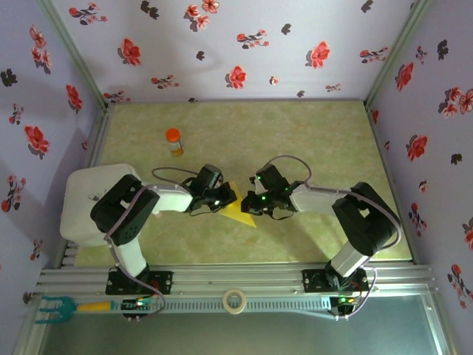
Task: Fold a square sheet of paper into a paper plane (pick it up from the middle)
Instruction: Fourth fold the wing at the center of the table.
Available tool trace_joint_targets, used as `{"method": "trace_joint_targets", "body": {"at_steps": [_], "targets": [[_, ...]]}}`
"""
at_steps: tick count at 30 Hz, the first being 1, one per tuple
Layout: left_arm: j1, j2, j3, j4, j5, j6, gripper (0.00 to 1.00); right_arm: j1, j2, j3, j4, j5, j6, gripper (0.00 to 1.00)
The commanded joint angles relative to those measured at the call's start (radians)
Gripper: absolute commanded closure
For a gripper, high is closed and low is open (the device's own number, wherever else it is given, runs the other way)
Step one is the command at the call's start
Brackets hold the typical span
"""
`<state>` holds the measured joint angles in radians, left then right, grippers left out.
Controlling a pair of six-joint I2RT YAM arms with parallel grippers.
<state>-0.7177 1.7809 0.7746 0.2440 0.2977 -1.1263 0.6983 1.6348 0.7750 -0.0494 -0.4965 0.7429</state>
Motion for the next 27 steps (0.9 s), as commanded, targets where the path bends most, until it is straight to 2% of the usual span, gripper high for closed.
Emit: {"method": "trace_joint_targets", "body": {"at_steps": [1,9,27], "targets": [[0.013,0.031,-0.026,-0.068,-0.028,0.021,0.97,-0.005,0.036,0.039,-0.027,0.015,-0.012,0.98],[0.014,0.026,-0.023,-0.074,-0.028,0.025,0.97,-0.008,0.078,0.028,-0.052,0.054,-0.020,0.99],[0.012,-0.029,0.028,-0.135,-0.024,0.072,0.94,-0.028,0.088,-0.079,0.018,0.040,0.018,1.00]]}}
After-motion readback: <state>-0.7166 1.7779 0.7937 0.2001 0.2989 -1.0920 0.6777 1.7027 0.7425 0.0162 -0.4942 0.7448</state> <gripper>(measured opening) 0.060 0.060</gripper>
